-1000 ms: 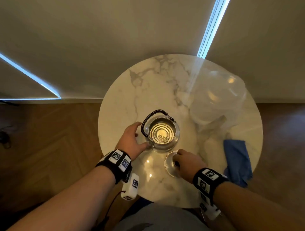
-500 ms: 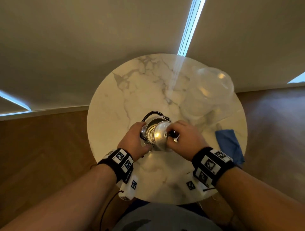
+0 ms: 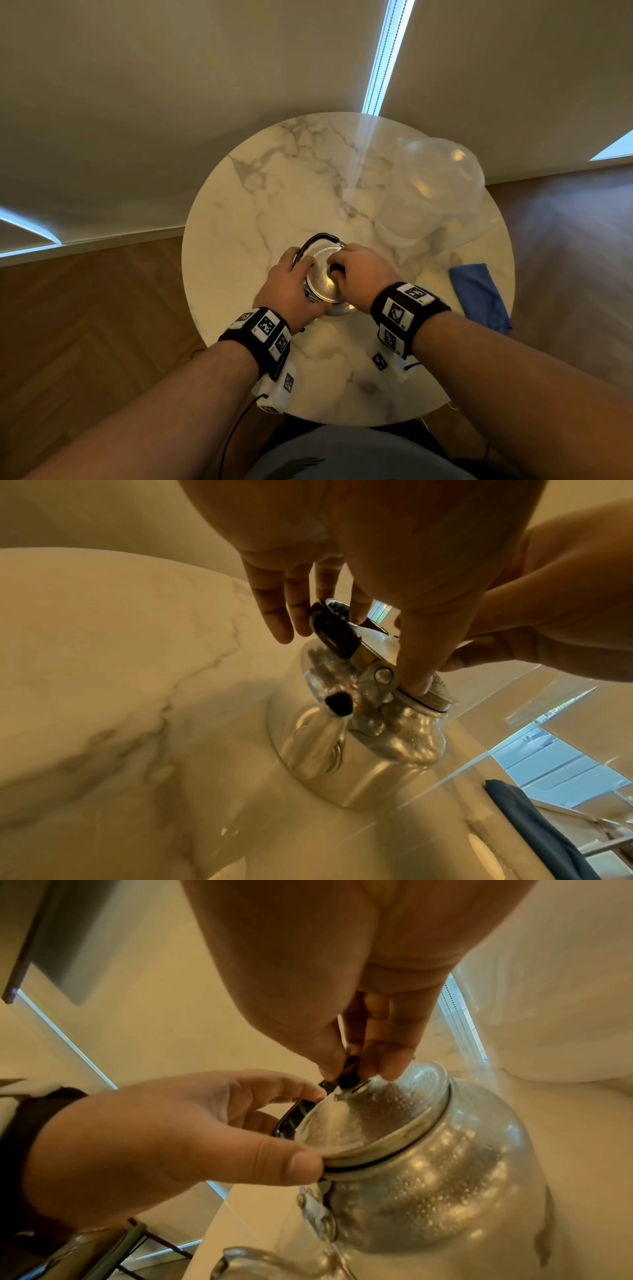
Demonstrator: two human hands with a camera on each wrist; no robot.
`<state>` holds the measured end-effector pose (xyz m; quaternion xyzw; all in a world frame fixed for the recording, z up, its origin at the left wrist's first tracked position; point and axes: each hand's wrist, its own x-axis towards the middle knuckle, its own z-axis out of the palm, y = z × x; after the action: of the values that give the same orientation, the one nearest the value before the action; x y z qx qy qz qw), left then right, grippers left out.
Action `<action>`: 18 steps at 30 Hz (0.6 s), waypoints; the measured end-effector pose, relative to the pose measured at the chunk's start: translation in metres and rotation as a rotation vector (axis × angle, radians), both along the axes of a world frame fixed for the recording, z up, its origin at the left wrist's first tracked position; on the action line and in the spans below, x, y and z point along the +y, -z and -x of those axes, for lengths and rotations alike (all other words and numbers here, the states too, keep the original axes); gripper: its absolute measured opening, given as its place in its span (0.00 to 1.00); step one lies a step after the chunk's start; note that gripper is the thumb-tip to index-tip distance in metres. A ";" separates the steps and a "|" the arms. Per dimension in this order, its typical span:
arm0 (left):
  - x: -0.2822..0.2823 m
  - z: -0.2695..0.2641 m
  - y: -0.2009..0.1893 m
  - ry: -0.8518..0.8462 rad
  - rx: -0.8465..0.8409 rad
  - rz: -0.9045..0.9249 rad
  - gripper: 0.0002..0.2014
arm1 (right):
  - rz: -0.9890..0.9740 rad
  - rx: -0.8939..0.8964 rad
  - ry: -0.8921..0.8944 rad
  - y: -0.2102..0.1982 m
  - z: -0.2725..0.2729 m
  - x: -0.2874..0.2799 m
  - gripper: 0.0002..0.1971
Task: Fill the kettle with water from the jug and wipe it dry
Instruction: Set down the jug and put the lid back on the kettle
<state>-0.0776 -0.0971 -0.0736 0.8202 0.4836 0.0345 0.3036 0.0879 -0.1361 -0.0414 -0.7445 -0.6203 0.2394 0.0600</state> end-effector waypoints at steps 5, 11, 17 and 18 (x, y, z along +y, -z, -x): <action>0.000 -0.003 -0.001 -0.013 0.021 0.018 0.42 | -0.031 -0.009 0.053 -0.002 -0.002 -0.008 0.14; 0.001 -0.009 -0.003 -0.058 0.052 0.059 0.41 | 0.011 -0.020 0.067 -0.008 -0.003 -0.004 0.12; 0.001 -0.015 -0.001 -0.070 0.134 0.046 0.41 | 0.014 -0.064 0.063 -0.008 0.000 -0.004 0.12; 0.001 -0.016 -0.001 -0.072 0.145 0.037 0.40 | 0.013 -0.071 0.059 -0.008 0.000 -0.004 0.12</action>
<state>-0.0614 -0.0961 -0.0727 0.7970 0.5339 -0.0229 0.2814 0.0879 -0.1402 -0.0334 -0.7710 -0.5982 0.2149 0.0402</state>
